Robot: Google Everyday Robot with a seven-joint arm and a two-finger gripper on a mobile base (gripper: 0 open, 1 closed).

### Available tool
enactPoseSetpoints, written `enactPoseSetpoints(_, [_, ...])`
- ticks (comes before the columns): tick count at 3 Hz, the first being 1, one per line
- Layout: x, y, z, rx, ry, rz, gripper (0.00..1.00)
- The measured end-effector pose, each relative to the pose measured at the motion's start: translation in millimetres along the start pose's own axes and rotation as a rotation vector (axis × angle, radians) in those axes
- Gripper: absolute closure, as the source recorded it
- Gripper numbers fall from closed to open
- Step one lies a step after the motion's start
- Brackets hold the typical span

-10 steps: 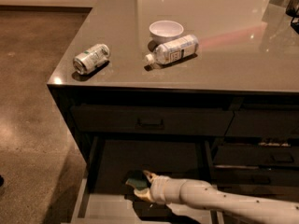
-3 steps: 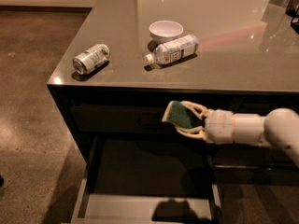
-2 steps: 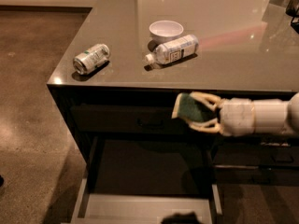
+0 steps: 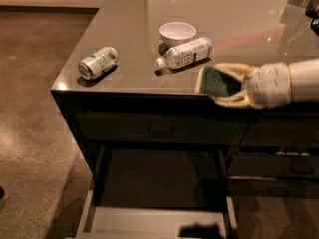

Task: Pick sponge from middle drawer and place on counter

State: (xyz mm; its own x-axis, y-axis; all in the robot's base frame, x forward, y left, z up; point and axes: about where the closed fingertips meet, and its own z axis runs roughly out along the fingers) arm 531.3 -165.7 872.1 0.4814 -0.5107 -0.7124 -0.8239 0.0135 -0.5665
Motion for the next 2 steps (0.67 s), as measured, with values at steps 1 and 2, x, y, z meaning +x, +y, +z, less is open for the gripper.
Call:
enactPoseSetpoints(1, [13,-57,-14,0.014,0.166,0.084,1.0])
enactPoseSetpoints(2, [75,-83,-11,-0.074,0.304,0.345,0.96])
